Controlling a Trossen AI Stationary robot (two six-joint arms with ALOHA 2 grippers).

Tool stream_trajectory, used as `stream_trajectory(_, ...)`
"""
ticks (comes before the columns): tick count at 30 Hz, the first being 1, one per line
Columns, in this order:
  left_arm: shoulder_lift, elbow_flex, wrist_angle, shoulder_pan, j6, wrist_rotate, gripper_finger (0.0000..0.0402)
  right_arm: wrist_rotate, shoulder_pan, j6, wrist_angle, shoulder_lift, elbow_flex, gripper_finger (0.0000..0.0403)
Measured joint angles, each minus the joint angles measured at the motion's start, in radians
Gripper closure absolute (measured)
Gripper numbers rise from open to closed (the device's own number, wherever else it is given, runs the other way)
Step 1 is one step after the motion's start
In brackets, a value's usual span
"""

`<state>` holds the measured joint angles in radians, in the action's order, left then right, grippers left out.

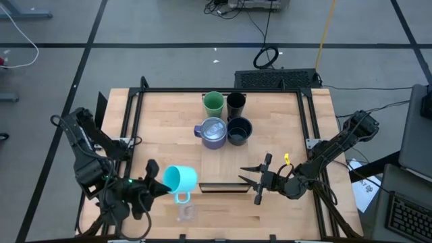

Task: Stack small to large cups/mugs on shelf
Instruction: Put the blue mug on the shelf

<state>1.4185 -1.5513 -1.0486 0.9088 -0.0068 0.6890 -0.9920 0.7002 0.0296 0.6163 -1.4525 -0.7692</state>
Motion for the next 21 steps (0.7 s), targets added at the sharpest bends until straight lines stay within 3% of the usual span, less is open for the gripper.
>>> stream_trajectory(8, 0.0, 0.0, 0.029, -0.013, -0.159, 0.07, 0.0399, 0.0, 0.0, 0.0, -0.001, 0.0, 0.0, 0.0283)
stream_trajectory(21, 0.0, 0.0, 0.083, -0.097, -0.374, 0.057, 0.0399, 0.0, 0.001, 0.0, -0.007, 0.0, 0.0, 0.0283)
